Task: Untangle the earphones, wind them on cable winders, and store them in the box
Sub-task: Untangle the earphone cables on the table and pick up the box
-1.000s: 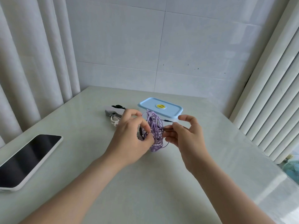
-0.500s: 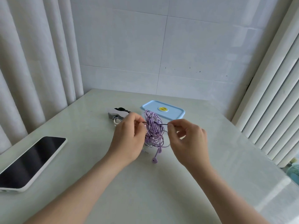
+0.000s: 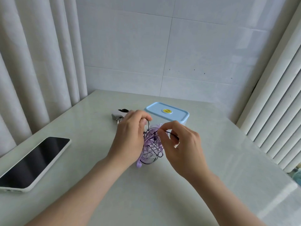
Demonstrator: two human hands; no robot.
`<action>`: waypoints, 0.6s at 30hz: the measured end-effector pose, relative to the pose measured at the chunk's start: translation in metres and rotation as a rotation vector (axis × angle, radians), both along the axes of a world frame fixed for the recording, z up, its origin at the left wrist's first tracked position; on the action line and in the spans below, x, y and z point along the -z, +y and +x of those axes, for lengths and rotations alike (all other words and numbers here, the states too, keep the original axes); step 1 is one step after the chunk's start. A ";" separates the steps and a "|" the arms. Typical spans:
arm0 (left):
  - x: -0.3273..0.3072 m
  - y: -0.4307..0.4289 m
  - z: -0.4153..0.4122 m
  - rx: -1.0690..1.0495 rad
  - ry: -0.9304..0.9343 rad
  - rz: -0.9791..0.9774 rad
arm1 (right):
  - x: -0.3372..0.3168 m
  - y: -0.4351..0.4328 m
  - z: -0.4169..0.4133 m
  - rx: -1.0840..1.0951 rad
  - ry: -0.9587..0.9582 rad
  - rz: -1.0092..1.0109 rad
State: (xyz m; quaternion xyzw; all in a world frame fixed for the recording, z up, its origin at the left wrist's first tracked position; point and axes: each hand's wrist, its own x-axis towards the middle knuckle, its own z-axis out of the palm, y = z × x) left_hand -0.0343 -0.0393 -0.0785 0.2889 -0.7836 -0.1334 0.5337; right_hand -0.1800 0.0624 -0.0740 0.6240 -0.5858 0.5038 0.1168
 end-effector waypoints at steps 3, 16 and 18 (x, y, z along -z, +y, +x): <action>0.004 -0.007 0.003 0.042 -0.089 -0.050 | 0.003 0.000 -0.003 0.060 -0.014 0.040; -0.009 0.016 0.004 0.010 0.054 -0.115 | -0.010 0.015 0.014 -0.333 -0.421 0.473; -0.010 0.013 0.002 0.035 0.172 -0.015 | -0.010 0.015 0.013 -0.325 -0.438 0.498</action>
